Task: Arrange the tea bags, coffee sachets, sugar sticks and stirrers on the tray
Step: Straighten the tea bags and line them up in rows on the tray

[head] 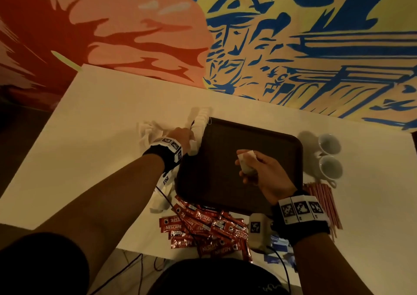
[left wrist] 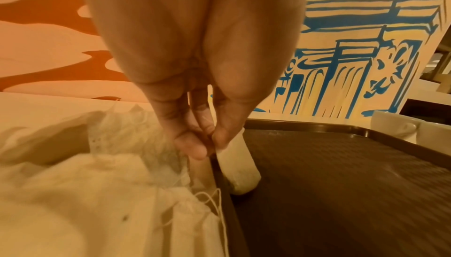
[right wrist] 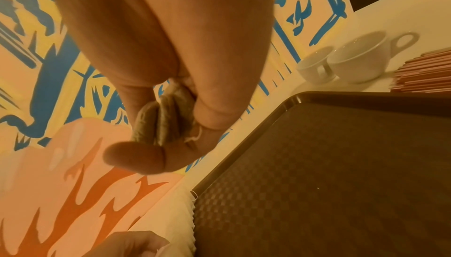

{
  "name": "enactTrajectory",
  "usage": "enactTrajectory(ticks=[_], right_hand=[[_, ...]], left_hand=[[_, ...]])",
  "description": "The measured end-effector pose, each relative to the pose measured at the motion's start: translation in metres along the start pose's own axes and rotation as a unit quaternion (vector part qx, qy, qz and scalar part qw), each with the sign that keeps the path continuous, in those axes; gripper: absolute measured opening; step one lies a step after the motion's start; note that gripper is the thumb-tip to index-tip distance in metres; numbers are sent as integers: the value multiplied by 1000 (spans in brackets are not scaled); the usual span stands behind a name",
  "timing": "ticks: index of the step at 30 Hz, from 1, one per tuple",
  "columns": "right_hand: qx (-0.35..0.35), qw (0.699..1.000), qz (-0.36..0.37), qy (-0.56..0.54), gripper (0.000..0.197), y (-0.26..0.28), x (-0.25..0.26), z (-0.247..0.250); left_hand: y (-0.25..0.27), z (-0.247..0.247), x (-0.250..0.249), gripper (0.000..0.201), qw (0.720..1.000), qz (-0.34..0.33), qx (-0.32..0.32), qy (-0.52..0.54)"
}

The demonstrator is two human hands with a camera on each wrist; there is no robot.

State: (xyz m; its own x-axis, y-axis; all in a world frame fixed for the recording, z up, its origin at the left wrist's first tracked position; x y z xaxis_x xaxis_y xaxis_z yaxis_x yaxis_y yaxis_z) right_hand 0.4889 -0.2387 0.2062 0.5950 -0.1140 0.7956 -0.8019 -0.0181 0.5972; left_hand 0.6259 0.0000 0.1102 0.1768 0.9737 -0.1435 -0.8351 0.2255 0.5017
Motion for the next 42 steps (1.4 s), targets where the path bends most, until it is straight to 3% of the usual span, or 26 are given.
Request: enactTrajectory(ticks=[11,15,21,28,36,42], right_hand=[[4,1000,7,3,23,2,-2,0],[6,1000,6,-19,22,6,-1,3],[37,997,-10,-68,24,11,-1,1],[74,996,-2,-55,25,23,-1,-6],[116,989,24,-90,14,46,1,-6],[146,987,50,-55,9,64,1,6]], left_hand=[[-6,12,-5,46,998,30,-33,44],[6,16,-5,38,997,33,-50,39],[54,32,-27,29,992,-38,-103,64],[129,52,-62,21,967,-137,-160,141],[189,44,-104,36,937,-140,-171,272],[217,39,-126,16,898,-137,-191,372]])
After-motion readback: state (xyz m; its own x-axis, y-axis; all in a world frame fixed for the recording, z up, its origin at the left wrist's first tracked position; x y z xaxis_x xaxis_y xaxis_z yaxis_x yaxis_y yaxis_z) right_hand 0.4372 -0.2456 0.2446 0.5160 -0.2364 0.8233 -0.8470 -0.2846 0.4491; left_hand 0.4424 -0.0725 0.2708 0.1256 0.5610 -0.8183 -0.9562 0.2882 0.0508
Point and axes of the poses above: each hand's wrist, its own y-axis away from the middle knuckle, its own z-axis out of the back of the hand, x = y × z, the point moved 3 cm from there along -y, towards the middle knuckle, and after that the axes turned 7 degrees about -y, right-handed, at the moved point
